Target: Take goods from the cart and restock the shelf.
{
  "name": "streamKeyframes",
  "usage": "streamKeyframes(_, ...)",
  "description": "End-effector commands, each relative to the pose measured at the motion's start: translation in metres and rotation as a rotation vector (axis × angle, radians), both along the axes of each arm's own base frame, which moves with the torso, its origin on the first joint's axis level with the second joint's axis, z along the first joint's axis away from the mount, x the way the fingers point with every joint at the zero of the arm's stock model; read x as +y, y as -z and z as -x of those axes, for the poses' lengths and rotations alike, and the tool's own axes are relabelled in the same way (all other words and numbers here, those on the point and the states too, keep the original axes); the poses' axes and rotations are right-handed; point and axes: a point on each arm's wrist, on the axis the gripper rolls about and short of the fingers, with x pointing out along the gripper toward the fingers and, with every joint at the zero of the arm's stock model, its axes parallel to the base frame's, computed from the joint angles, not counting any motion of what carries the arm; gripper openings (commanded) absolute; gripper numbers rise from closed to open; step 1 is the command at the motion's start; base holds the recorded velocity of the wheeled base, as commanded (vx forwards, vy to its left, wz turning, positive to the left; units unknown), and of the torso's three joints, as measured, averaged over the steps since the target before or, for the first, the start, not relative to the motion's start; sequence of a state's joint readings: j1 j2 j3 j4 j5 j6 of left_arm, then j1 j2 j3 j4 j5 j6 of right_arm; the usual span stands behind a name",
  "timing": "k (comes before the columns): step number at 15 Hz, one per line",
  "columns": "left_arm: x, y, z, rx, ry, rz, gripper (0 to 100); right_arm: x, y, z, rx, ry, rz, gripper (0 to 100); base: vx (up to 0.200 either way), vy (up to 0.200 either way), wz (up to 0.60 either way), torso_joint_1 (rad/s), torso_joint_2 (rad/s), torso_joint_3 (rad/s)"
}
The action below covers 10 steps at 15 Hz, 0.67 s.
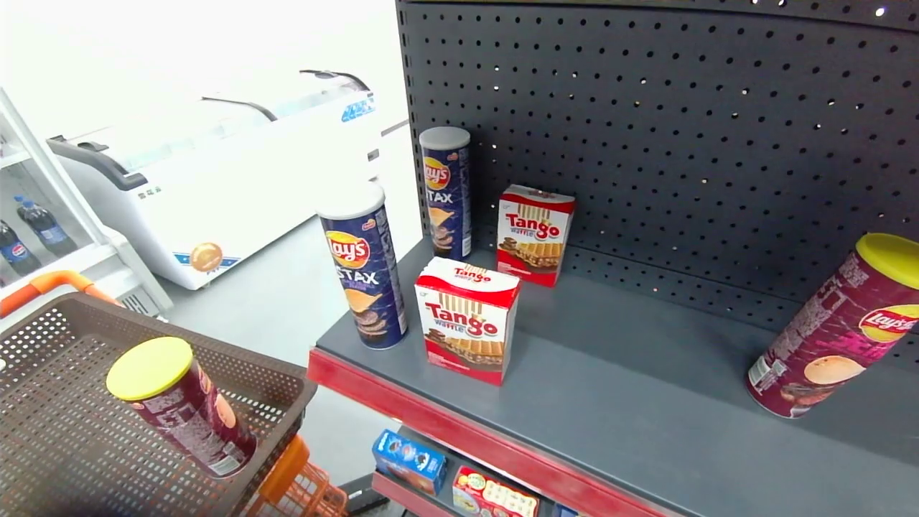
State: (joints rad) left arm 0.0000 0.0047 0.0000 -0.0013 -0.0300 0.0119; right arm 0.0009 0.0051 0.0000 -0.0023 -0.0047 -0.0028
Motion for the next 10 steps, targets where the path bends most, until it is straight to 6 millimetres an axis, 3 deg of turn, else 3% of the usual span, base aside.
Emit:
streamKeyframes(1, 0.001, -0.001, 0.000, -0.002, -0.044, -0.002, 100, 0.000, 0.000, 0.000, 0.000, 0.001, 0.000, 100, 0.000, 0.000, 0.00, 0.000, 0.00, 0.000)
streamKeyframes(3, 0.002, -0.011, -0.002, 0.028, -0.083, -0.065, 100, 0.000, 0.000, 0.000, 0.000, 0.001, 0.000, 100, 0.000, 0.000, 0.00, 0.000, 0.00, 0.000)
streamKeyframes(5, 0.002, -0.049, -0.017, 0.110, -0.096, -0.077, 100, 0.000, 0.000, 0.000, 0.000, 0.001, 0.000, 100, 0.000, 0.000, 0.00, 0.000, 0.00, 0.000)
streamKeyframes(7, 0.002, -0.068, -0.031, 0.158, -0.062, -0.082, 100, 0.000, 0.000, 0.000, 0.000, 0.001, 0.000, 100, 0.000, 0.000, 0.00, 0.000, 0.00, 0.000)
streamKeyframes(10, 0.003, -0.075, -0.058, 0.253, -0.083, -0.035, 100, 0.000, 0.000, 0.000, 0.000, 0.001, 0.000, 100, 0.000, 0.000, 0.00, 0.000, 0.00, 0.000)
